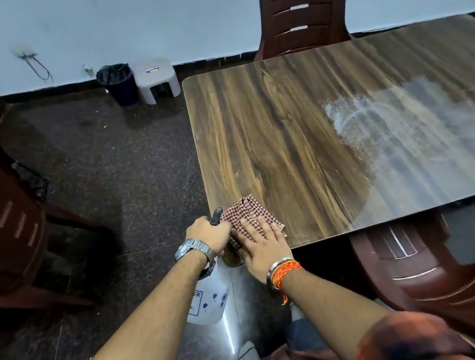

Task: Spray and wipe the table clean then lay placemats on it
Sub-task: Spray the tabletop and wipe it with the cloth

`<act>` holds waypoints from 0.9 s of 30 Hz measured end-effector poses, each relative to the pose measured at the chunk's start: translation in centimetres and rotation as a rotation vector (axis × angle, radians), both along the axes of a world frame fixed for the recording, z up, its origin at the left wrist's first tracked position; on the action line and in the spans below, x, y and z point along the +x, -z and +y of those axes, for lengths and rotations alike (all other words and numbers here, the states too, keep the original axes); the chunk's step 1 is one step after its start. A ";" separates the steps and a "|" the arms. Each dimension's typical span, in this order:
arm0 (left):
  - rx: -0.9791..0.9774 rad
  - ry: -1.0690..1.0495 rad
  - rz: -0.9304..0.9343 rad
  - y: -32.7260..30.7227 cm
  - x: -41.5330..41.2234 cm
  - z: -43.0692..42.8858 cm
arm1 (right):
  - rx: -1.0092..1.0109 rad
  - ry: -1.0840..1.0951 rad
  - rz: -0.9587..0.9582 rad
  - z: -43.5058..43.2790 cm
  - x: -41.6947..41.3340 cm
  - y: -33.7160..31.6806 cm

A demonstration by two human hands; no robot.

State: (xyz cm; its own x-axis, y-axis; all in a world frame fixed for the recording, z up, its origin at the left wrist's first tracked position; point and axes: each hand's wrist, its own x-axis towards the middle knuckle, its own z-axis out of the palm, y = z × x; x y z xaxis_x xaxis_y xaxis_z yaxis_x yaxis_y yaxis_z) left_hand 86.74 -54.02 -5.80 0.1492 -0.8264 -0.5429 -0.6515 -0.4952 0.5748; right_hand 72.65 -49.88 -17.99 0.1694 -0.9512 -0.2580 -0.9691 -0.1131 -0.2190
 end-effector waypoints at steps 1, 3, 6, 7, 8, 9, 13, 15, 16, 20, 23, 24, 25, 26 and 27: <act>0.003 0.012 0.007 0.1 -0.8 -0.4 | 0.002 0.011 -0.007 -0.4 -0.6 0.0; 0.006 0.044 0.010 0.2 -2.4 -1.1 | -0.007 0.035 -0.024 -1.2 -1.9 0.1; 0.006 0.101 0.005 0.8 -5.6 -2.7 | -0.037 0.072 -0.048 -2.9 -4.7 0.4; 0.011 0.110 0.004 1.0 -6.8 -3.3 | -0.042 0.084 -0.059 -3.7 -5.6 0.4; 0.012 0.114 0.000 1.2 -7.8 -3.9 | -0.056 0.092 -0.070 -4.3 -6.5 0.5; 0.015 0.122 -0.002 1.4 -9.0 -4.7 | -0.072 0.103 -0.081 -5.1 -7.6 0.6; 0.015 0.137 -0.024 1.0 -14.2 -8.2 | -0.118 0.143 -0.095 -8.5 -13.2 1.0; 0.006 0.146 -0.040 0.6 -17.1 -10.3 | -0.137 0.171 -0.090 -10.7 -16.6 0.9; -0.001 0.158 -0.055 0.4 -18.9 -11.5 | -0.137 0.189 -0.089 -12.0 -18.6 0.9; -0.020 0.174 -0.075 -0.5 -23.1 -14.9 | -0.162 0.233 -0.073 -15.6 -24.0 1.2; -0.005 0.180 -0.099 -0.7 -25.6 -16.8 | -0.170 0.251 -0.064 -18.3 -26.6 1.2; -0.004 0.183 -0.107 -0.5 -26.3 -17.6 | -0.162 0.255 -0.058 -19.4 -27.2 1.3; 0.000 0.191 -0.118 -0.5 -27.0 -18.4 | -0.158 0.262 -0.053 -20.3 -27.7 1.4; 0.007 0.198 -0.122 -0.3 -27.7 -19.2 | -0.162 0.268 -0.049 -21.3 -28.3 1.5; 0.015 0.206 -0.120 -0.2 -28.3 -19.8 | -0.170 0.277 -0.048 -22.2 -28.9 1.7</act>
